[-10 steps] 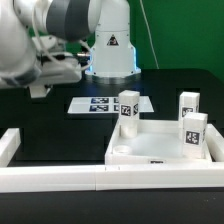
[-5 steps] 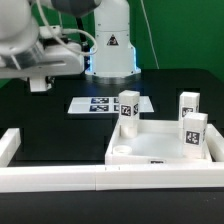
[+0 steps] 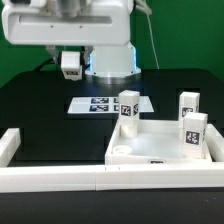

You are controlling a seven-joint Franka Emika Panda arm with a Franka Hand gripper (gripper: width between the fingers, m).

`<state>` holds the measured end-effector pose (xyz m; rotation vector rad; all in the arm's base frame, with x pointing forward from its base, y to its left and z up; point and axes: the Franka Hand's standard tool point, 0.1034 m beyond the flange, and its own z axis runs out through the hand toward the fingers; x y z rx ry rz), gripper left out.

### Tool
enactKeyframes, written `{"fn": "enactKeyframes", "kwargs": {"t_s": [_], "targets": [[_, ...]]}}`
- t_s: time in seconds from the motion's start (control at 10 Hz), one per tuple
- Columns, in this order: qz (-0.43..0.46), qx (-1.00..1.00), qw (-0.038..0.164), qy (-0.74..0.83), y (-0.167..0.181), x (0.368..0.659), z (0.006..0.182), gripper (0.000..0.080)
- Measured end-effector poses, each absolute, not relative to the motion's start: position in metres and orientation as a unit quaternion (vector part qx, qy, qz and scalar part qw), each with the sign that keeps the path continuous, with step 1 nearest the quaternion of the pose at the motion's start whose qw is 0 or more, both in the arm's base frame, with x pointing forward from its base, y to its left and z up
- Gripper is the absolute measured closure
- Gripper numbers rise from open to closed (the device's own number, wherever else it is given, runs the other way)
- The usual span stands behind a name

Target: Assemble square table

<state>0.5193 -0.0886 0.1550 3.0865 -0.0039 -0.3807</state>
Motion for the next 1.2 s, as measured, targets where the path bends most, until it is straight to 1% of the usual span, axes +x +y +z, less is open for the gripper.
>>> {"fn": "enactKeyframes", "kwargs": {"t_s": [0.2,0.3,0.4,0.5,0.6,0.8,0.9,1.0,1.1,1.2], "targets": [[-0.044,0.999,0.021,-0.002,-0.092,0.521,0.153,0.0509],[-0.006,1.000,0.026,-0.003,-0.092,0.522,0.149,0.0509],[0.026,0.999,0.023,-0.015,-0.084,0.514,0.133,0.0509],[0.064,0.997,0.028,-0.021,-0.074,0.524,0.129,0.0509],[0.107,0.993,0.034,-0.023,-0.066,0.545,0.132,0.0509],[0.160,0.985,0.032,-0.060,-0.051,0.577,0.142,0.0509],[0.190,0.979,0.032,-0.066,-0.043,0.588,0.152,0.0509],[0.228,0.971,0.045,-0.056,-0.047,0.591,0.155,0.0509],[0.235,0.969,0.050,-0.056,-0.048,0.587,0.151,0.0509],[0.225,0.972,0.047,-0.056,-0.047,0.586,0.150,0.0509]]}}
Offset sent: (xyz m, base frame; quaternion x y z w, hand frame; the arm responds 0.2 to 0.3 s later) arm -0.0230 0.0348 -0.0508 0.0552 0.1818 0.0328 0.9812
